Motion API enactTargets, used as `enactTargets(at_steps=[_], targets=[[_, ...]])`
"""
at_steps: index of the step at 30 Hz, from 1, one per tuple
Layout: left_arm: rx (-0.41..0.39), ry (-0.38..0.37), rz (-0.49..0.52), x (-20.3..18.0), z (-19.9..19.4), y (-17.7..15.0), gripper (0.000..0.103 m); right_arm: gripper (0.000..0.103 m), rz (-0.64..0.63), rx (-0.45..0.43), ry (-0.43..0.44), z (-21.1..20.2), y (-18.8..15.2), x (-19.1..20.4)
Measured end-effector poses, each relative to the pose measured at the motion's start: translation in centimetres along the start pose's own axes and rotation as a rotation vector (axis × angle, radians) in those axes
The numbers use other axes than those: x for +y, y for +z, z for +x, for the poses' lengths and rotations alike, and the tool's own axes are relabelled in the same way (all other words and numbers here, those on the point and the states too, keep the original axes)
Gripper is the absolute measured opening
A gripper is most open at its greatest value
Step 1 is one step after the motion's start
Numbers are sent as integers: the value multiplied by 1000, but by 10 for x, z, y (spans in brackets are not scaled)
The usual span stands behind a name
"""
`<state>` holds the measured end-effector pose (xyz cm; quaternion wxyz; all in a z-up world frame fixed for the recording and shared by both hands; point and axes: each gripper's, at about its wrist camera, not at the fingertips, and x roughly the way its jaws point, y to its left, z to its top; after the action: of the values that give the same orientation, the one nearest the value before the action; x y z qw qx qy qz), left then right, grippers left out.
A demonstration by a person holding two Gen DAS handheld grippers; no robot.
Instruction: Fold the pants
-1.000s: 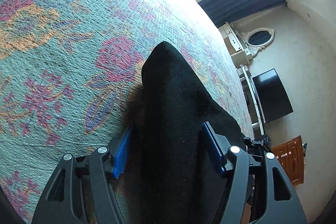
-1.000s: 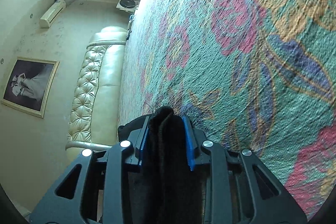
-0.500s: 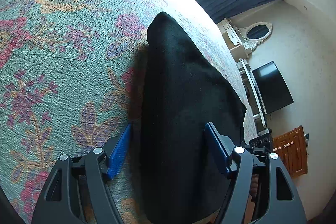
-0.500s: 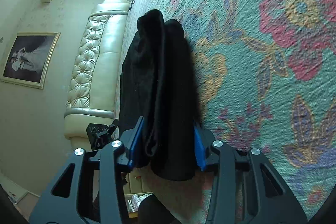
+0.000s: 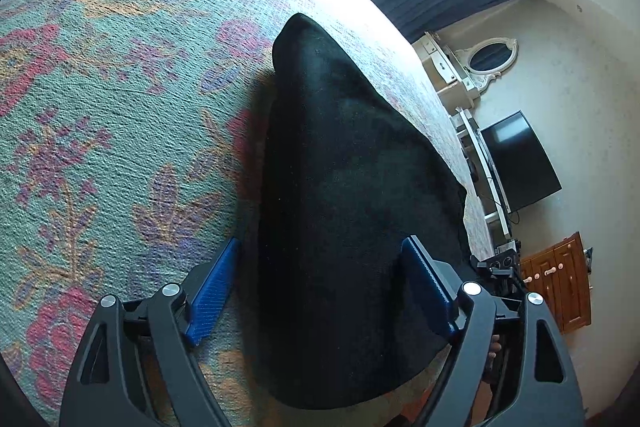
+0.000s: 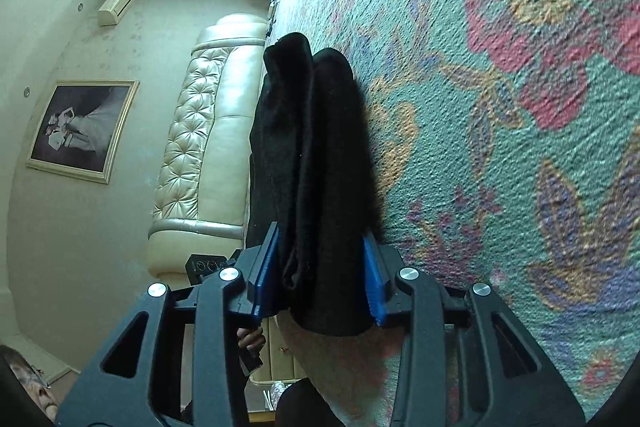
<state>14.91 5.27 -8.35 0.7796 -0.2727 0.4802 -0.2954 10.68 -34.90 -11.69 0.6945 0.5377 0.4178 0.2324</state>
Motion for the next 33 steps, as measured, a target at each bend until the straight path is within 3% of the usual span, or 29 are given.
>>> enactTargets(at_steps=[9, 14, 19, 23, 28, 33], targets=[[-14, 58, 16, -7, 2, -12, 86, 56, 99, -82, 45, -29, -10, -7], [-17, 97, -20, -8, -1, -16, 86, 59, 114, -119, 2, -40, -18, -5], [-16, 163, -53, -15, -9, -26, 87, 60, 60, -128, -159, -44, -31, 9], [-17, 234, -29, -23, -19, -41, 87, 74, -32, -121, -296, -40, -48, 30], [-38, 345, 43, -40, -39, -58, 86, 77, -86, -110, -417, -37, -67, 45], [-104, 485, 187, -71, -60, -73, 86, 78, -141, -109, -530, -36, -85, 56]])
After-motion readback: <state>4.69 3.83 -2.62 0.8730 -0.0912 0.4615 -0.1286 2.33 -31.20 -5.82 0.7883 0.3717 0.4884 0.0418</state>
